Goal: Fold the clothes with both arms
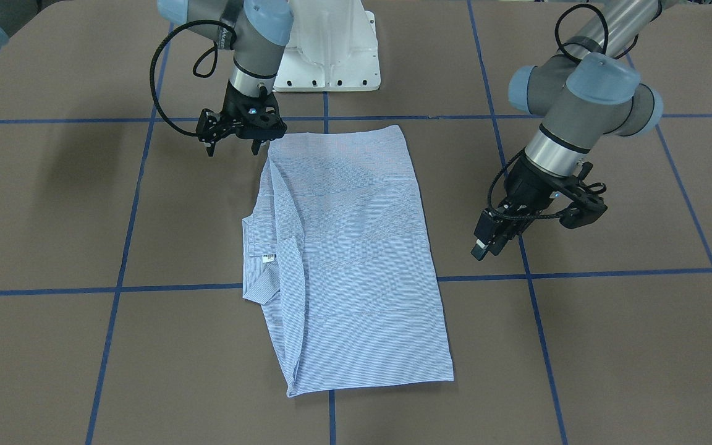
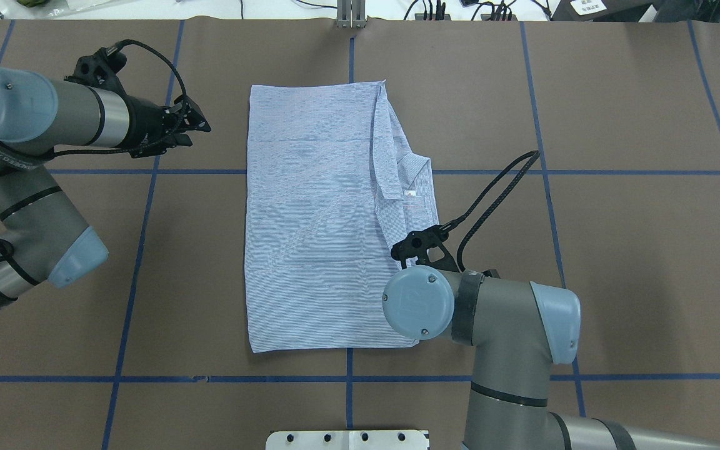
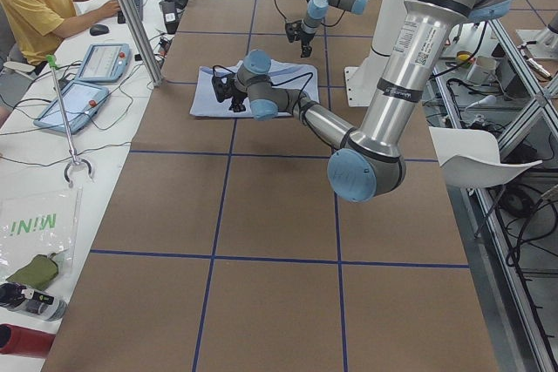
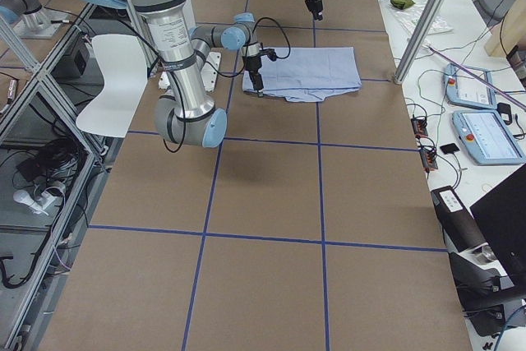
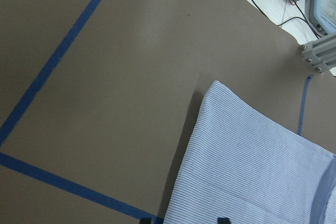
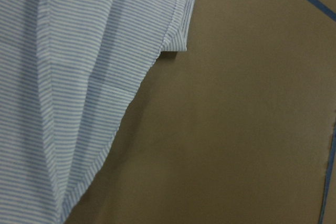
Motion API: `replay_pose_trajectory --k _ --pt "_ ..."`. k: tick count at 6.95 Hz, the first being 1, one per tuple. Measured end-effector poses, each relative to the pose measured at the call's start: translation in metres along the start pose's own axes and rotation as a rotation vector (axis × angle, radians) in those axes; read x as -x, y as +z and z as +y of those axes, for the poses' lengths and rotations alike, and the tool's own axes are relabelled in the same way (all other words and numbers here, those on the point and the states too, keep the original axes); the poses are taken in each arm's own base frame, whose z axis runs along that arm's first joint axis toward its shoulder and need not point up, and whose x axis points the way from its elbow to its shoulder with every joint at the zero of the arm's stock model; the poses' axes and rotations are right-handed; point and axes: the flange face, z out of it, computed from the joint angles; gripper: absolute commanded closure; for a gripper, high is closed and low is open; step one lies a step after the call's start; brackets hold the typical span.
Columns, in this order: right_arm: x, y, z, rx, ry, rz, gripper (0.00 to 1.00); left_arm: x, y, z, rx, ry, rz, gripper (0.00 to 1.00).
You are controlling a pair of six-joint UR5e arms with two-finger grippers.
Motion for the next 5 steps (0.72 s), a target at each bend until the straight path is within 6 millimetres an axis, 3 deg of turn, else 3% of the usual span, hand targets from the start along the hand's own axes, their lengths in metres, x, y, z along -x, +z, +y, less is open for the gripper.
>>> replay_pose_trajectory --k 1,2,5 --pt "0.002 -0.008 -0.013 -0.006 0.019 -0.017 0.00 0.000 -0.001 0.000 0.000 0.000 0.001 0.48" --pt "0.016 -0.016 -0.036 -0.020 0.039 -0.034 0.00 0.003 -0.005 0.001 0.003 0.001 0.001 0.48" --pt "0.069 0.003 -0.096 -0.058 0.066 -0.073 0.00 0.020 -0.032 0.010 0.036 0.010 0.012 0.48"
